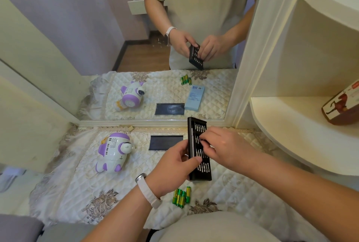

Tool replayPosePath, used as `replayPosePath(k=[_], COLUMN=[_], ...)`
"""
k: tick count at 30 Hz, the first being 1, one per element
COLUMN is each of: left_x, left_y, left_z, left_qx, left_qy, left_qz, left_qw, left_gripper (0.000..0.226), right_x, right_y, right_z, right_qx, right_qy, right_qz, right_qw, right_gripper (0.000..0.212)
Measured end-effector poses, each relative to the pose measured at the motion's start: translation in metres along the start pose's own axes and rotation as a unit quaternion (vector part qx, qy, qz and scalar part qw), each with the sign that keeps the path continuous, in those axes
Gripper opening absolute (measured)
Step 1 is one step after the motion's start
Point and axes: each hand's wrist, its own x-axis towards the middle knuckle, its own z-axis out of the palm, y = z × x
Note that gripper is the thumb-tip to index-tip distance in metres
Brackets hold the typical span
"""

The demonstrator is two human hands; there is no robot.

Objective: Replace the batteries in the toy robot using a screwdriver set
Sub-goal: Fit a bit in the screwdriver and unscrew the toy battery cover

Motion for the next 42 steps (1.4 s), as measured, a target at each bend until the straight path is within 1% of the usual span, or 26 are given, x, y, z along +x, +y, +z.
replayPosePath(k=[3,5,8,11,16,19,24,26,27,28,29,30,32,35,38,40,42], left_x=[0.000,-0.002,-0.002,-0.003,-0.002,-0.004,-0.004,-0.005,-0.005,-0.005,-0.004,-0.004,-0.003,-0.003,-0.004,-0.006,-0.008], left_y=[0.000,0.001,0.000,-0.002,-0.004,-0.005,-0.008,-0.006,-0.005,-0.003,-0.002,-0.001,0.000,0.001,0.001,0.001,0.001], left_z=[0.000,0.000,0.000,0.000,0.001,0.003,0.002,0.002,0.002,0.003,0.003,0.004,0.004,0.002,-0.001,-0.002,-0.003], left_qx=[-0.010,-0.017,-0.024,-0.026,-0.026,-0.029,-0.038,-0.046,-0.051,-0.057,-0.061,-0.062,-0.064,-0.084,-0.108,-0.110,-0.105], left_qy=[0.011,0.011,0.008,0.003,-0.013,-0.018,-0.013,-0.013,-0.011,-0.008,-0.003,0.001,0.013,0.027,0.034,0.037,0.036], left_qz=[-0.003,-0.010,-0.018,-0.021,-0.023,-0.023,-0.031,-0.026,-0.024,-0.022,-0.019,-0.015,-0.008,-0.007,-0.010,-0.009,-0.005], left_qw=[1.000,1.000,1.000,0.999,0.999,0.999,0.999,0.999,0.998,0.998,0.998,0.998,0.998,0.996,0.994,0.993,0.994], left_gripper=[0.029,0.029,0.030,0.030,0.032,0.036,0.031,0.031,0.031,0.031,0.031,0.031,0.031,0.031,0.031,0.031,0.031], right_x=[-0.001,-0.001,-0.001,0.002,0.006,0.004,0.003,0.003,0.002,0.002,0.002,0.001,0.000,-0.004,-0.007,-0.008,-0.008], right_y=[-0.001,-0.001,0.000,0.008,0.014,0.014,0.009,0.008,0.007,0.006,0.005,0.003,0.000,-0.004,-0.005,-0.005,-0.008], right_z=[0.003,0.001,-0.007,-0.016,-0.022,-0.022,-0.021,-0.020,-0.020,-0.019,-0.019,-0.018,-0.019,-0.019,-0.015,-0.011,-0.007], right_qx=[0.008,0.022,0.055,0.078,0.103,0.111,0.115,0.122,0.143,0.185,0.244,0.308,0.406,0.521,0.607,0.649,0.674], right_qy=[0.017,0.003,-0.053,-0.105,-0.153,-0.162,-0.164,-0.135,-0.107,-0.075,-0.045,-0.018,0.019,0.057,0.084,0.084,0.081], right_qz=[0.008,0.012,0.017,0.044,0.076,0.094,0.098,0.115,0.139,0.178,0.225,0.269,0.324,0.378,0.417,0.427,0.429], right_qw=[1.000,1.000,0.997,0.990,0.980,0.976,0.975,0.977,0.974,0.964,0.942,0.913,0.854,0.763,0.672,0.624,0.595], right_gripper=[0.026,0.026,0.029,0.027,0.022,0.021,0.017,0.014,0.012,0.011,0.013,0.013,0.013,0.012,0.010,0.010,0.010])
